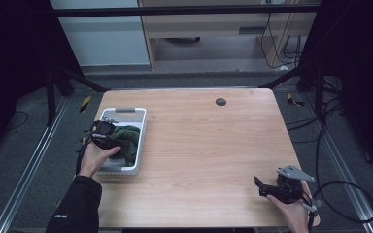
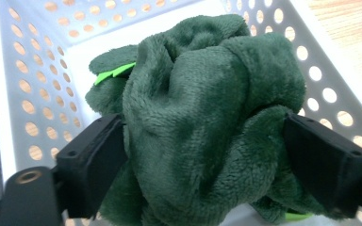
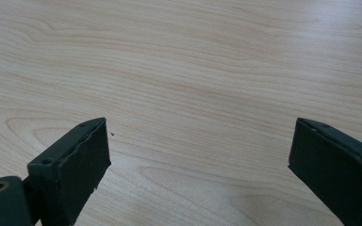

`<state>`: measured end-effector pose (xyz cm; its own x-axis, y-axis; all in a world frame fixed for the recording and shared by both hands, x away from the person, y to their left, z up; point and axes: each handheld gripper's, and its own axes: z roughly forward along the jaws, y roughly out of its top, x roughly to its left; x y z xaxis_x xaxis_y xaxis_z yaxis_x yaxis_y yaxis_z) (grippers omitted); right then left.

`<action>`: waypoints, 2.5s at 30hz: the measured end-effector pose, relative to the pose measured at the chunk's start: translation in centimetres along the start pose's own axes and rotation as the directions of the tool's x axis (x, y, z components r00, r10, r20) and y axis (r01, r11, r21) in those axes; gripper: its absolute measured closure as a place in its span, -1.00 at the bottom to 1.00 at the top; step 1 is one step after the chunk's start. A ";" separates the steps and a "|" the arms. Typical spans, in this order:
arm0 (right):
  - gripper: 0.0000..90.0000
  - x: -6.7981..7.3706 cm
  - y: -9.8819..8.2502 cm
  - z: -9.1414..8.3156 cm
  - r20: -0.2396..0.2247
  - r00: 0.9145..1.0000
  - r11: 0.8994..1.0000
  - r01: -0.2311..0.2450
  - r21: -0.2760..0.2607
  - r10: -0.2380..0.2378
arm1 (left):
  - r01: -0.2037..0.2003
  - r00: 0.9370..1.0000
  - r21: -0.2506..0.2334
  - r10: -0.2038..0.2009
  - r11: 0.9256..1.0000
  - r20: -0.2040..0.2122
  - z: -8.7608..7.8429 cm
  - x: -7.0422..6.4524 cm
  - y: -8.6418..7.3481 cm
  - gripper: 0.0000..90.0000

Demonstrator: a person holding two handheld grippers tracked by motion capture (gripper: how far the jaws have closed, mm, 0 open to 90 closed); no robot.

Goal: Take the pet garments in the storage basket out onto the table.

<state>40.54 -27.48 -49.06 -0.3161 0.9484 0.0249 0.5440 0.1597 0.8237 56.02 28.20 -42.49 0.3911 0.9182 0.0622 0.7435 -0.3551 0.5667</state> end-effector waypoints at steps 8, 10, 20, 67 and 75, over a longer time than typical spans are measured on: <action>-0.88 0.0 0.0 0.0 -0.003 1.000 1.000 -0.002 0.005 0.002 | 0.035 0.999 0.026 -0.035 0.999 -0.012 0.4 -0.1 0.0 -0.27; -0.88 0.0 0.0 0.0 -0.007 1.000 1.000 -0.003 0.006 0.003 | 0.037 0.999 0.034 -0.037 0.999 -0.014 0.5 -0.1 -0.1 -0.14; -0.88 0.0 0.0 0.1 -0.008 1.000 1.000 -0.005 0.012 0.005 | 0.049 0.999 0.052 -0.048 0.997 -0.016 0.5 -0.2 -0.2 0.48; -0.88 0.1 0.1 0.0 -0.001 1.000 1.000 0.003 0.006 -0.003 | -0.002 1.000 -0.234 0.007 0.972 0.022 -12.2 -0.7 0.3 0.65; -0.88 0.1 0.2 -0.2 0.002 1.000 1.000 -0.004 -0.010 0.004 | -0.031 0.999 -0.246 0.039 0.969 0.027 -13.4 -1.4 0.6 0.65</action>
<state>40.40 -27.43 -48.79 -0.3119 0.9497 0.0270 0.5373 0.1529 0.8294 48.64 29.02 -31.26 0.4340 0.8988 0.0618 0.5746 -0.3289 0.7494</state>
